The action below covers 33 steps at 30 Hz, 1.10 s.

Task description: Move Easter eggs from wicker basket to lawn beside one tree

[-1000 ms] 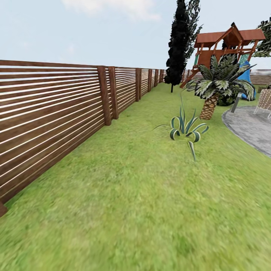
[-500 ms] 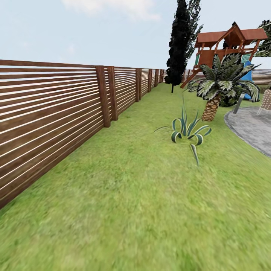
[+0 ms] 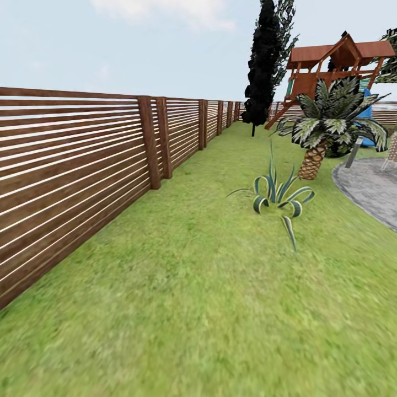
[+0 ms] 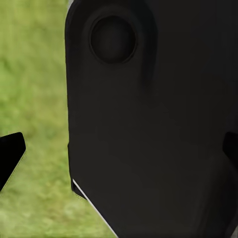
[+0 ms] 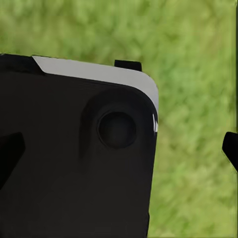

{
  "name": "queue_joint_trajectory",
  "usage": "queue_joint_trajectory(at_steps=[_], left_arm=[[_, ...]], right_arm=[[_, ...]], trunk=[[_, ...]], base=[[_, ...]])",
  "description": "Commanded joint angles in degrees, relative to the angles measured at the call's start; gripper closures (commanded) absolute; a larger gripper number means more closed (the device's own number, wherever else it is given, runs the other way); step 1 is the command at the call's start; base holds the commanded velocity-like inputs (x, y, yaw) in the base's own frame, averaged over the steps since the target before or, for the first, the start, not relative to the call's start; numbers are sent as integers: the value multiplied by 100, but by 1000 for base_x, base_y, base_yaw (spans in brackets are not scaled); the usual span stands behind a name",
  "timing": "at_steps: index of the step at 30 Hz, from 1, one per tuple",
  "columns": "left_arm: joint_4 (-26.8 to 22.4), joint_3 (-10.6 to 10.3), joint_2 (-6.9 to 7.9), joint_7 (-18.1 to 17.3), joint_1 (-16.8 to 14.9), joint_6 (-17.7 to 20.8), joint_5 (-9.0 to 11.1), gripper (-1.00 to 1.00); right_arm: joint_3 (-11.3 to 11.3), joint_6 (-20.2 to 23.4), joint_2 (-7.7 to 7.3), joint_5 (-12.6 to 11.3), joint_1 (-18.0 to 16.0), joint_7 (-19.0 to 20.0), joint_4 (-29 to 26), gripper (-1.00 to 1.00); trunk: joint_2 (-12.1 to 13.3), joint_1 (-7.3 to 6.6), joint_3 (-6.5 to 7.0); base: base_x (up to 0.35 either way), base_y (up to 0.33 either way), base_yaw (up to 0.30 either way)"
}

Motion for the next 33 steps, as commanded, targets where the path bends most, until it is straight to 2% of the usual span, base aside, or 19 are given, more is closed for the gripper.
queue_joint_trajectory(at_steps=[1,33], left_arm=[[-1,21,-1,0,-2,-2,9,-100],[-1,21,-7,-1,-2,-2,7,-100]], right_arm=[[-9,-16,0,41,-3,-2,-11,-100],[12,-17,-7,78,-3,-2,-1,-100]], trunk=[[-2,3,-5],[-2,3,-5]], base=[[325,0,0],[325,0,0]])
